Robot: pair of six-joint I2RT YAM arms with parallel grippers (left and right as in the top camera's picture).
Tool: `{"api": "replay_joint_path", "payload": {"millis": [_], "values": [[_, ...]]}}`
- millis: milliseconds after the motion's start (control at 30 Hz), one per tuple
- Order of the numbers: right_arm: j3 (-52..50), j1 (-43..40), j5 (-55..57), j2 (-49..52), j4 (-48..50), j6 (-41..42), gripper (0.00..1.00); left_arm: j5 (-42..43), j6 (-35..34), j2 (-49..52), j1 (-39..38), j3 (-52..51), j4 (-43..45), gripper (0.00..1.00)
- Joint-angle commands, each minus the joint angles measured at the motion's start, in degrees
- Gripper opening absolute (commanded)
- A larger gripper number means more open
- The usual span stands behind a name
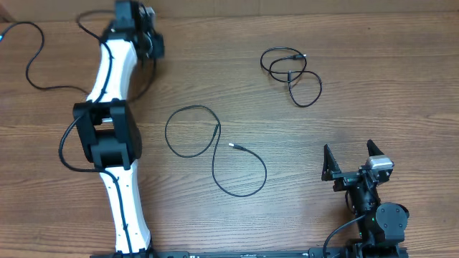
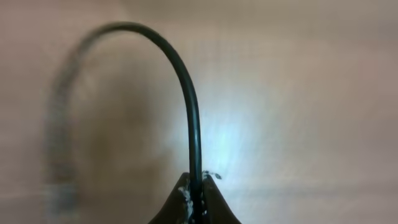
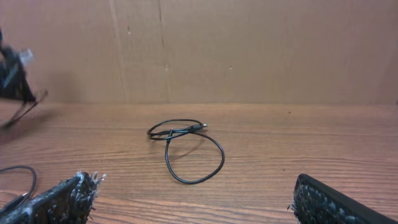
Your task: Untangle cables
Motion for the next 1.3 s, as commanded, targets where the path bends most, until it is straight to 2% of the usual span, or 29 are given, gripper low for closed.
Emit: {"api": "replay_joint_path", "payload": {"millis": [0, 167, 300, 333, 433, 500, 567, 633, 700, 833, 933, 1033, 1267], "values": [[-0.57, -0.11, 0.50, -0.46, 0.20, -0.31, 1.00, 2.01, -12.02, -0.70, 1.05, 7.82, 2.84, 0.04], [-0.57, -0.11, 0.50, -0.46, 0.20, -0.31, 1.00, 0.59, -21.66, -0.61, 2.14, 8.57, 8.92, 0.04], [-0.57, -0.11, 0.50, -0.46, 0.20, -0.31, 1.00, -10.38, -23.63, 0.26, 4.09, 8.46, 8.96, 0.05], [-0.57, -0.11, 0.50, -0.46, 0.20, -0.31, 1.00, -11.02, -23.58, 0.52, 4.76, 8.44, 8.85, 0.10], [-0.57, -0.11, 0.50, -0.46, 0.20, -0.31, 1.00, -8.70, -22.80, 0.94, 6.84, 8.44, 8.50, 0.50], [-0.57, -0.11, 0.50, -0.46, 0.20, -0.31, 1.00, -7.02, -22.56, 0.94, 8.24, 8.46, 7.45, 0.49], [-0.57, -0.11, 0.50, -0.46, 0.20, -0.31, 1.00, -6.12, -22.56, 0.68, 9.79, 8.68, 6.19, 0.61], [-0.57, -0.11, 0.50, -0.46, 0.20, -0.31, 1.00, -4.66, -22.56, 0.20, 11.32, 8.98, 4.20, 0.55], [-0.57, -0.11, 0.50, -0.46, 0.20, -0.31, 1.00, -3.17, -22.53, -0.50, 12.70, 9.05, 2.19, 0.55], [-0.57, -0.11, 0.50, -0.46, 0.20, -0.31, 1.00, -1.46, -20.17, -1.46, 13.79, 9.05, -3.78, 0.66], [-0.57, -0.11, 0.50, -0.46, 0.20, -0.31, 1.00, -5.84, -14.12, -1.42, 13.79, 9.01, -10.67, 0.75], [-0.57, -0.11, 0.50, -0.46, 0.20, -0.31, 1.00, -13.14, -14.19, -1.33, 14.12, 8.83, -16.87, 0.76], [-0.57, -0.11, 0.50, -0.46, 0.20, -0.31, 1.00, -13.18, -16.15, 0.46, 15.74, 8.46, -23.69, 0.74]]}}
